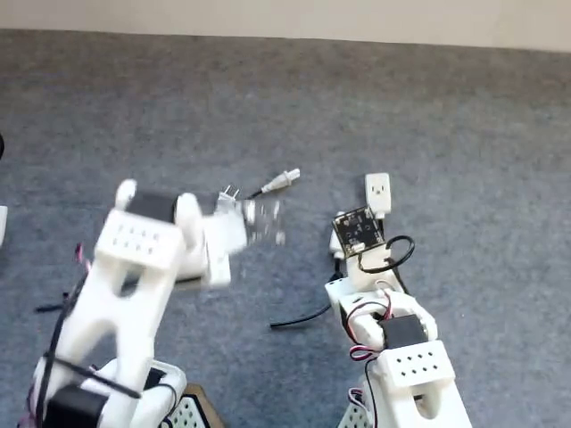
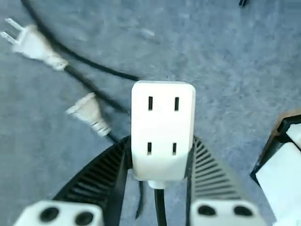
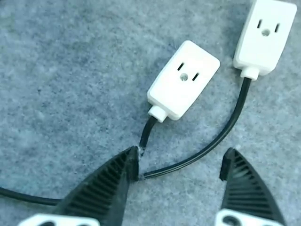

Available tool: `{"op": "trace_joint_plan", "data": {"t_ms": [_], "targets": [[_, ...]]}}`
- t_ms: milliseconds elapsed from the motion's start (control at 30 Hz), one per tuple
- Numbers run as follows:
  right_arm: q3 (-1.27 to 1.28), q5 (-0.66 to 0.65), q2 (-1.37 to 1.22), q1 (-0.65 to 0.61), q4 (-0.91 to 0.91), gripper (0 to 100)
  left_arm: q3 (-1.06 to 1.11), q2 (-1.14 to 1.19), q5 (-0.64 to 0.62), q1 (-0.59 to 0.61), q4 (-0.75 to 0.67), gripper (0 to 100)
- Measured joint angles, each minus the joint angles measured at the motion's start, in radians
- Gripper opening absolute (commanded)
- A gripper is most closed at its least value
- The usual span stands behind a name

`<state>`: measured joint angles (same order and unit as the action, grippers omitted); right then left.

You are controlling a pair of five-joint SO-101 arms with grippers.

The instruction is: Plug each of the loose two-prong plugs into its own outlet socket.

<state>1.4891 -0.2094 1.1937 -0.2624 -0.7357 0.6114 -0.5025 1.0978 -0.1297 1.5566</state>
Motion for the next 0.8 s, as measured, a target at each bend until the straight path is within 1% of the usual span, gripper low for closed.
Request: {"op": "trace_joint_plan", "data": {"t_ms": [100,167,267,367,433,800], "targets": [[0.000,0.000,0.000,0.000,0.000,27.5,0.222,-0.074,0.034,-0.003,-0.107,0],[0.000,0.000,0.000,0.000,0.000,27.5,0.322,-0.081,0.041,-0.003,-0.170,1],[0.000,0.000,0.000,0.000,0.000,27.5,0.408,-0.081,0.044,-0.002,-0.242,7],[0.000,0.000,0.000,0.000,0.000,27.5,0.428,-0.075,0.044,-0.003,-0.282,18],[0.000,0.000,0.000,0.000,0.000,27.5,0.434,-0.066,0.044,-0.002,-0.290,22],[0.000,0.000,0.000,0.000,0.000,27.5,0.436,-0.063,0.044,-0.002,-0.288,23]]}}
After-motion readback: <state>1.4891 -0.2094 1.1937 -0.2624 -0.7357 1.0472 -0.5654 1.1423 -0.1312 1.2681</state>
